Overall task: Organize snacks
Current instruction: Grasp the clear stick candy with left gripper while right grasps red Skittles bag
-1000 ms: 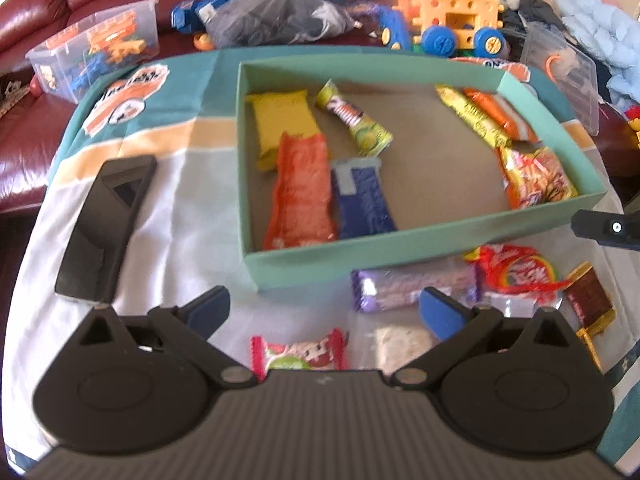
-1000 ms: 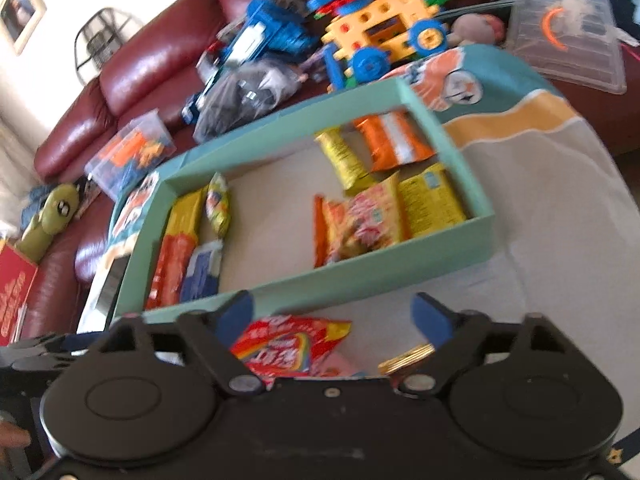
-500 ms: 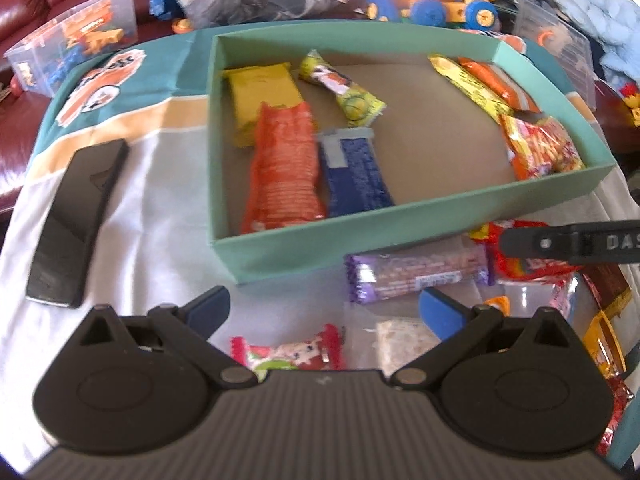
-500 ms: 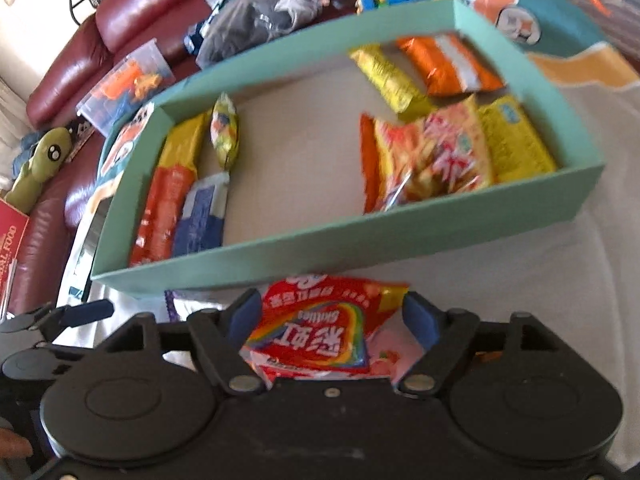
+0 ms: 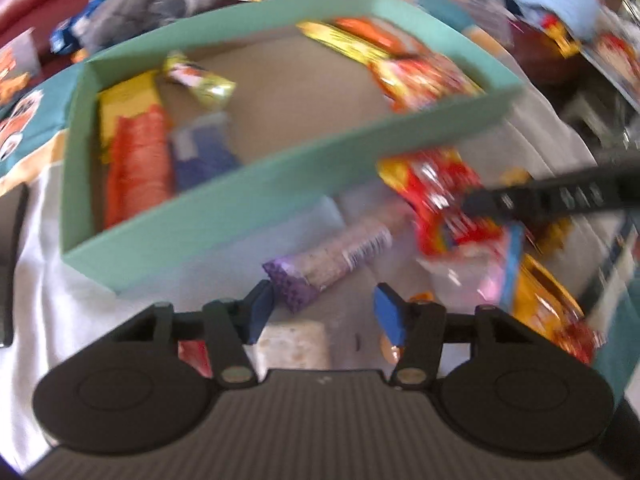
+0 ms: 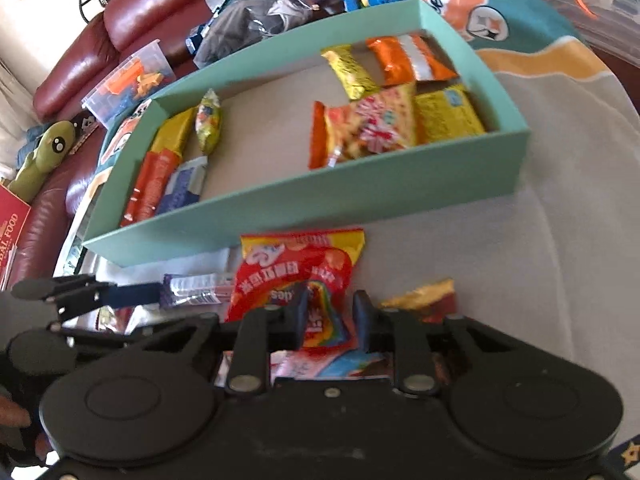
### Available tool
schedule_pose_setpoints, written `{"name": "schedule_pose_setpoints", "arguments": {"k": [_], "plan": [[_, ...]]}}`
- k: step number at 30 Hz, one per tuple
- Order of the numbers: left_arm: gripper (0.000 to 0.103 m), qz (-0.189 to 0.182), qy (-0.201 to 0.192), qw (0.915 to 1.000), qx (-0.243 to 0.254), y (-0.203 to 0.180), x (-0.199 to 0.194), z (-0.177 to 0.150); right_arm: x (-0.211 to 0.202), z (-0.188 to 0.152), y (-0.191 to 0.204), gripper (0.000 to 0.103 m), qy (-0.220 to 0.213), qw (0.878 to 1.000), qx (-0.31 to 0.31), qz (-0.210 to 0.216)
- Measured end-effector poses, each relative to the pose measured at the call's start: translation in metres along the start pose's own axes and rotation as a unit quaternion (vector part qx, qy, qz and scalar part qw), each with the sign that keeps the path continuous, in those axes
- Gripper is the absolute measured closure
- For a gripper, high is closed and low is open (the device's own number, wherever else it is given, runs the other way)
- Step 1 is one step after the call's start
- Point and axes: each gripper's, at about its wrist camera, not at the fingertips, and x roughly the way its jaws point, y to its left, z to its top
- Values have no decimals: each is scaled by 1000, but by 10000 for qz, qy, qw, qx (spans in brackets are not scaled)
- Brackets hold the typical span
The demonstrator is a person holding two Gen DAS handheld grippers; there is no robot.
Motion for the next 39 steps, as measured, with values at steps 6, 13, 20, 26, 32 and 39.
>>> {"name": "schedule_pose_setpoints", "arguments": {"k": [6,13,20,26,32,39], "plan": [[45,-44,-27,9995,305,-11,-17,1,-9,-4,-12,80,7,10000,75,-41],[39,168,24,9964,835,-21,6,28,-14,-4,-20,56,-139,9991,404,76],[90,128,67,9989,455,-26,13,24,-18,6,-4,29,-340,9988,325,97],[88,191,156,9984,-510,16,-7,-5,5,12,17,22,-194,9997,175,34],[72,244,94,9971,-708,33,-13,-15,29,9,47,19,-140,9986,-336,-389],[71,381,-1,9984,-417,21,-7,-11,28,-10,63,45,-222,9890,-1172,-876]]}}
